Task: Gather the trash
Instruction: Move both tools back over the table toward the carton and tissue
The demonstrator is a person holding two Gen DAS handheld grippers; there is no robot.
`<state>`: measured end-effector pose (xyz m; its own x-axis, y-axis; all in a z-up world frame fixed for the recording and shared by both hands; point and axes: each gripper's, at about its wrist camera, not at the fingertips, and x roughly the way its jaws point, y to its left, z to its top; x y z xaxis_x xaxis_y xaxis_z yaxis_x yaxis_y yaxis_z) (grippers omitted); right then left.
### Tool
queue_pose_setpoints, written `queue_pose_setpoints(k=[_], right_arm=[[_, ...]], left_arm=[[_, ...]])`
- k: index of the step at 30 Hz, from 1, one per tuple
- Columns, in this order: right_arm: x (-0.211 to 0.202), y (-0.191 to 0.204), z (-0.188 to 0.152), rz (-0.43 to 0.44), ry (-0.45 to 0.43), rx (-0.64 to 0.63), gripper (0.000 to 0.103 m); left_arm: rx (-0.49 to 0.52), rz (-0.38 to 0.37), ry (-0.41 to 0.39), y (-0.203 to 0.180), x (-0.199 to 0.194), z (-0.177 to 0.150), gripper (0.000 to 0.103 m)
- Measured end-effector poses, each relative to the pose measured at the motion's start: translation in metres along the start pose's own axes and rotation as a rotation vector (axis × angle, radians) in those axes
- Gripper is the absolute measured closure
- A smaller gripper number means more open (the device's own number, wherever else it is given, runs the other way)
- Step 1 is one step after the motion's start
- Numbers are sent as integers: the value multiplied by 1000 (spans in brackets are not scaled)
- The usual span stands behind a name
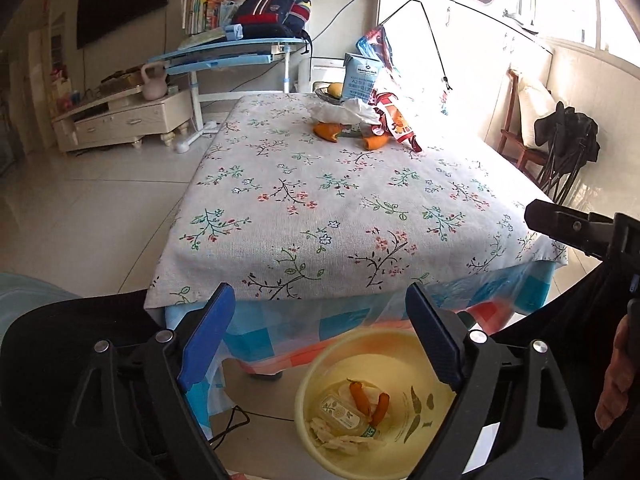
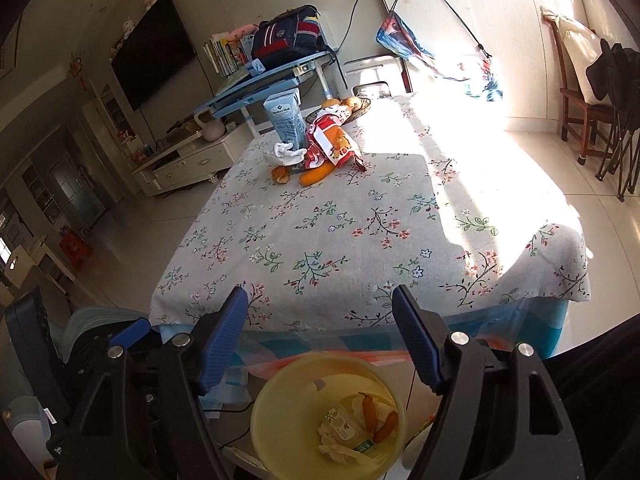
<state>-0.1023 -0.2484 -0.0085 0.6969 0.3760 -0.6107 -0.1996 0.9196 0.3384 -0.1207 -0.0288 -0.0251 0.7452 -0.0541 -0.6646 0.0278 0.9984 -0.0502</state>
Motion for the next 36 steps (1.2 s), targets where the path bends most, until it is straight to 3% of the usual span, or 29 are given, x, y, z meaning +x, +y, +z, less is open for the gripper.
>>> queue_pose_setpoints(k=[27,36], right_arm=[[8,12,-5,5,30,-35,27],[15,15,0,32,41,-35,27]], left_arm=[[12,28,8,-3,5,-7,14],[-47,-5,-13,5,9,19,14]])
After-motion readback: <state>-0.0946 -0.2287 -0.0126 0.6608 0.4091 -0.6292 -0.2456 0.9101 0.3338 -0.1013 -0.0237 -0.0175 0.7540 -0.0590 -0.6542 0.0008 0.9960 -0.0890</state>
